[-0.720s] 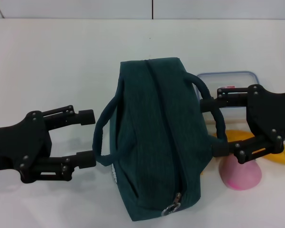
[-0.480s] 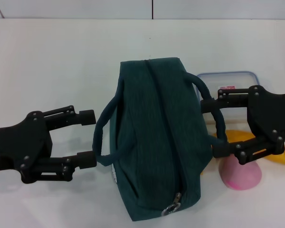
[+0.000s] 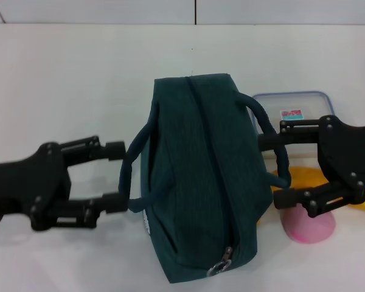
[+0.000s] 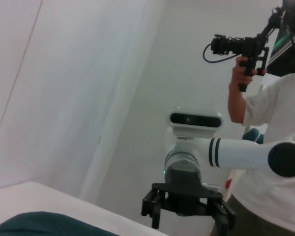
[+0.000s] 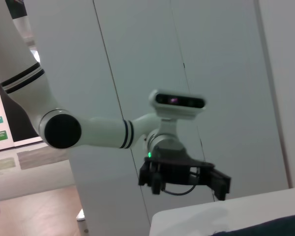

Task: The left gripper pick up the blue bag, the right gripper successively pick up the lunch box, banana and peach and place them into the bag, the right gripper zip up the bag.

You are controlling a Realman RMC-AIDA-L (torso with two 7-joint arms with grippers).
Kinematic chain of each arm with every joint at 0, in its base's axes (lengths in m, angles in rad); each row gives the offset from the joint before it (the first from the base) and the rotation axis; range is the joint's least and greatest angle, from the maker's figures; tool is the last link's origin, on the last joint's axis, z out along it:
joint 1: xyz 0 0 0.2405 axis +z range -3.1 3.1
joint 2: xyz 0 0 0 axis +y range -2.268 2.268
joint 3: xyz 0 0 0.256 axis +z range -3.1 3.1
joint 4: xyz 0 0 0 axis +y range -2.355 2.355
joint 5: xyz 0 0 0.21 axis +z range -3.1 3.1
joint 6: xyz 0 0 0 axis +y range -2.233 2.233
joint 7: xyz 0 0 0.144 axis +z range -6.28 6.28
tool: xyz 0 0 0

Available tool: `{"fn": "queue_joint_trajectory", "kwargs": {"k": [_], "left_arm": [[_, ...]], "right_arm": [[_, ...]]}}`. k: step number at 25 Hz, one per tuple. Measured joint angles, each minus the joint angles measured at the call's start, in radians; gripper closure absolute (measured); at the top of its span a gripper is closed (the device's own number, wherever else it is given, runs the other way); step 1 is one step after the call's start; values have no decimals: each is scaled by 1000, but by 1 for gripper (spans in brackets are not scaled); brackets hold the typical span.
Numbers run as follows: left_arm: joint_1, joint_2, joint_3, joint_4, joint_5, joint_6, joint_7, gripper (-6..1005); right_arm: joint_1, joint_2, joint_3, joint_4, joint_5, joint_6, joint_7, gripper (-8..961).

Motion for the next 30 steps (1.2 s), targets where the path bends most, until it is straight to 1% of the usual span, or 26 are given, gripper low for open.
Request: {"fn": "queue_joint_trajectory", "kwargs": {"k": [1, 3, 6, 8, 10, 11, 12, 13, 14, 15, 16, 18, 19, 22, 25, 28, 30], "left_arm": [[-9, 1, -1, 6, 2, -2, -38, 138], [-42, 12, -14, 28, 18, -10, -162, 140], [-105, 28, -67, 70, 77, -19, -362, 142], [-136, 31, -108, 105, 130, -27, -464, 144], [-159, 27, -125, 145, 189, -39, -575, 145], [-178, 20, -124, 177, 245, -44, -669, 146], [-191, 12, -123, 201, 278, -46, -720, 147], [-203, 3, -120, 224, 315, -47, -769, 148], [-215, -11, -117, 253, 354, -47, -818, 148], [-224, -23, -115, 283, 384, -47, -856, 149], [-231, -40, -113, 313, 408, -47, -896, 150], [-241, -63, -108, 358, 435, -47, -963, 151], [-245, -68, -104, 367, 436, -49, -987, 152], [-252, -72, -90, 370, 427, -57, -1054, 154], [-280, -73, -80, 348, 429, -67, -1092, 157], [-312, -73, -43, 320, 435, -97, -1129, 159], [-326, -70, -5, 314, 458, -123, -1164, 161]], "right_arm": [[-3, -1, 0, 0, 0, -3, 0, 84], [-14, -4, 2, 0, 0, -10, 1, 84], [-46, -13, 11, 1, 6, -14, 1, 84], [-71, -21, 26, 1, 7, -15, -2, 84], [-94, -30, 48, 1, 7, -16, -5, 84], [-94, -30, 48, 1, 7, -16, -5, 84], [-129, -45, 89, 1, 8, -22, -6, 84], [-137, -48, 98, 1, 8, -25, -6, 84], [-152, -55, 118, 1, 8, -30, -7, 83], [-165, -58, 134, 1, 8, -37, -9, 83], [-177, -61, 152, 1, 8, -45, -13, 83], [-200, -64, 192, 1, 5, -71, -28, 83], [-204, -64, 202, 2, 3, -78, -34, 83], [-219, -65, 218, 2, 0, -88, -51, 83], [-243, -65, 218, 3, 0, -89, -68, 83], [-271, -70, 219, 6, -1, -90, -83, 83], [-277, -73, 220, 14, -2, -90, -90, 83]]}}
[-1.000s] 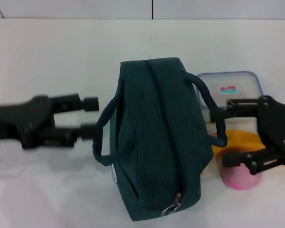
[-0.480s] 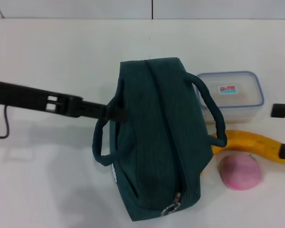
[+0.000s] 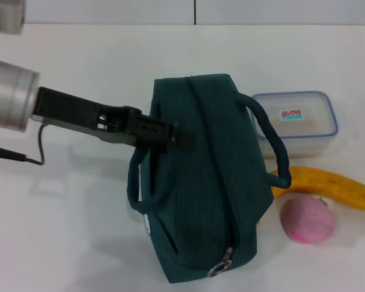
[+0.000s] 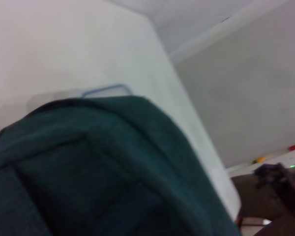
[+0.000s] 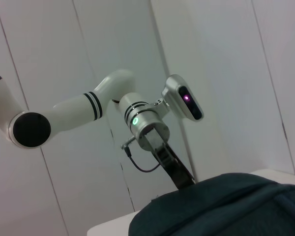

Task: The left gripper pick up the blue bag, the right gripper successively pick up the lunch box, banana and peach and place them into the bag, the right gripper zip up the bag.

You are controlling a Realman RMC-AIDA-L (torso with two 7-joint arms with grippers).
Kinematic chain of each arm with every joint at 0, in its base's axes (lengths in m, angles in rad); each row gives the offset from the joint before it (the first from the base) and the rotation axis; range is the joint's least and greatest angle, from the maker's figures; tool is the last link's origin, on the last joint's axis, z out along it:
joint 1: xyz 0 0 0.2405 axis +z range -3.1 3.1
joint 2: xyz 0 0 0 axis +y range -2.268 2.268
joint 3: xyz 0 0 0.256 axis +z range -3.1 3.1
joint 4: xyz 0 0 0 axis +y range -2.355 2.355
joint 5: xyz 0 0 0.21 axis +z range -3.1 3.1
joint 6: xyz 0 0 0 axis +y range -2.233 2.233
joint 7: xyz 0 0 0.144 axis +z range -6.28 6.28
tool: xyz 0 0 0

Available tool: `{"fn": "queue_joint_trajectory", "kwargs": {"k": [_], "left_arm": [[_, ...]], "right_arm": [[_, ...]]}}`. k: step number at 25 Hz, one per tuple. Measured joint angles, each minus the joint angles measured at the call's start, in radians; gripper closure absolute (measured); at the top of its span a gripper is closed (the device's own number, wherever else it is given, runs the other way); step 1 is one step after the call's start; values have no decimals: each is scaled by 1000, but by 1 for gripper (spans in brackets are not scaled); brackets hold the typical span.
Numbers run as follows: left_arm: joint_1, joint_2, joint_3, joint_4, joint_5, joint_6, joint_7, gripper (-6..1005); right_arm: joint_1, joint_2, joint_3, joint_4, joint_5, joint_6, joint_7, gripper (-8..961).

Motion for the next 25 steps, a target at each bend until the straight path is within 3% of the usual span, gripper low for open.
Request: {"fn": "queue_joint_trajectory", "kwargs": {"k": [8, 15, 17, 21, 25], "left_arm": [[-63, 1, 25, -6, 152, -33, -66, 167], [-93, 37, 22, -15, 167, -35, -60, 172], [-98, 47, 16, -40, 157, -34, -59, 403], [-119, 65, 13, -125, 120, -33, -39, 564], [-124, 67, 14, -149, 121, -33, -36, 738]], "right_arm": [[-7, -8, 0, 39, -1, 3, -25, 83], [-13, -13, 0, 57, -1, 2, -26, 83], [-9, -15, -3, 63, -1, -3, -20, 84], [-6, -16, -8, 63, -1, -25, -17, 85], [-2, -15, -8, 66, -9, -58, -17, 90]]}}
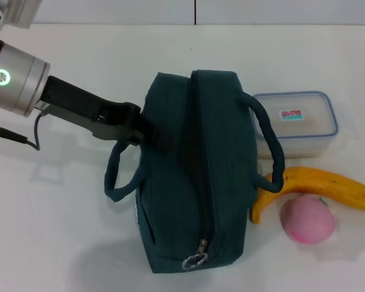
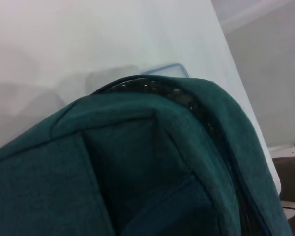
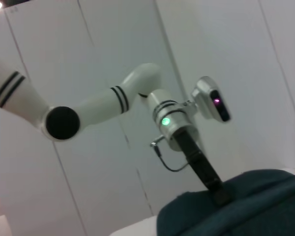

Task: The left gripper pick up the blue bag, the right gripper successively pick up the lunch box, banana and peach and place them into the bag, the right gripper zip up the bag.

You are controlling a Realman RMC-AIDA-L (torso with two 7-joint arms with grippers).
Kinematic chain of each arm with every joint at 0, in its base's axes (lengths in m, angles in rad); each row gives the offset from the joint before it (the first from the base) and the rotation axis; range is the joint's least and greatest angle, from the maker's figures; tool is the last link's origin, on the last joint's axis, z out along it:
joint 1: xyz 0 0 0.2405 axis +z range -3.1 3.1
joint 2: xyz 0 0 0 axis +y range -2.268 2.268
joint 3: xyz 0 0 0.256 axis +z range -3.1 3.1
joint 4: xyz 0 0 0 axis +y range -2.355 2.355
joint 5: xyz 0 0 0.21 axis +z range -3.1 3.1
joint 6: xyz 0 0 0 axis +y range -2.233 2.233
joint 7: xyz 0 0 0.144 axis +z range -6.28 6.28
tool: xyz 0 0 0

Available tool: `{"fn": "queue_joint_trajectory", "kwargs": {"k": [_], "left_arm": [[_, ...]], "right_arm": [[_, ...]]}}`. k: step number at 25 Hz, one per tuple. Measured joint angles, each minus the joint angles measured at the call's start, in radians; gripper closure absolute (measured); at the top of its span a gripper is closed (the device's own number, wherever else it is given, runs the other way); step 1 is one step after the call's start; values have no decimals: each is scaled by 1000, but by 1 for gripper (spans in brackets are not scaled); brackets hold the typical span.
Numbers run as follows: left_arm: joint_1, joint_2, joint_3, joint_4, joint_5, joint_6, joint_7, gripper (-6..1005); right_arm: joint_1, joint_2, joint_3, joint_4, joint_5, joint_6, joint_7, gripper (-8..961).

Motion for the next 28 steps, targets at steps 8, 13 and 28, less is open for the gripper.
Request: {"fn": "queue_joint_trajectory", "kwargs": {"k": [8, 13, 28], "left_arm": [[6, -1, -6, 7, -10, 0, 1, 919], [8, -8, -27, 7, -17, -4, 10, 958], [31, -28, -63, 6, -70, -7, 106, 966]], "right_arm": [[3, -1, -5, 38, -3, -47, 35, 99], [19, -6, 81, 138, 3, -31, 64, 104], [23, 62, 546, 541, 8, 553, 278, 121]]}}
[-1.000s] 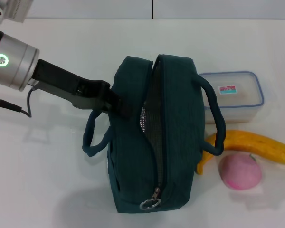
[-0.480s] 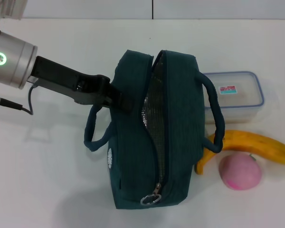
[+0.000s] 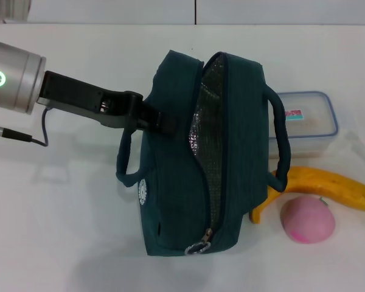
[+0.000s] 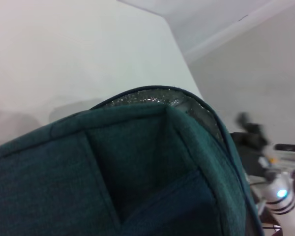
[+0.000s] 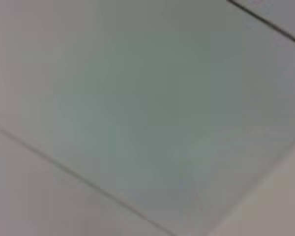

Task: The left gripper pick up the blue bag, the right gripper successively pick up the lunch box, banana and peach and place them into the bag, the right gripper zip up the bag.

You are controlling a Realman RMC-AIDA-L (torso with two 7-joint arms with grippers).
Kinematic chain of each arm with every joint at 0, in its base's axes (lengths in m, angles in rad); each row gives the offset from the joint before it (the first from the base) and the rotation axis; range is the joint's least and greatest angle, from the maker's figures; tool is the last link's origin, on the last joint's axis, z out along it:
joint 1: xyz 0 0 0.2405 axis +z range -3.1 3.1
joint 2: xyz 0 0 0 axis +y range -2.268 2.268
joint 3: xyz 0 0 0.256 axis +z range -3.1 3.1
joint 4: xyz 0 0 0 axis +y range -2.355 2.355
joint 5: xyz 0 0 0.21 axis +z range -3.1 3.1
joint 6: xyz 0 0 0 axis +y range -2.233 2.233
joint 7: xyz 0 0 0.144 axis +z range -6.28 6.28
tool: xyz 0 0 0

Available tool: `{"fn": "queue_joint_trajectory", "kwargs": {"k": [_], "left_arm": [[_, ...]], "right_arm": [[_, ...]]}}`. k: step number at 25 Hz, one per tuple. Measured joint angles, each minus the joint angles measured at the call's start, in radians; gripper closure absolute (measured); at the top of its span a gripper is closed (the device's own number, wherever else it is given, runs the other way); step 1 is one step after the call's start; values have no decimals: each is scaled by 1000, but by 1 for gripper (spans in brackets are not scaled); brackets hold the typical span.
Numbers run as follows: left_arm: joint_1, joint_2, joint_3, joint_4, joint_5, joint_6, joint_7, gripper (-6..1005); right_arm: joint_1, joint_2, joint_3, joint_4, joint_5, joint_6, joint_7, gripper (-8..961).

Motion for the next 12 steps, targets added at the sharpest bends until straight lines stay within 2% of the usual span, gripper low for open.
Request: {"fn": "queue_joint_trajectory", "kwargs": {"k": [3, 12], "left_arm": [[1, -1, 2, 0, -1, 0, 20, 966], [1, -3, 5, -2, -1, 3, 72, 966]], "right_arm": [[18, 18, -7, 22, -6, 97, 0, 125], [145, 31, -40, 117, -12, 328, -9, 135]]}}
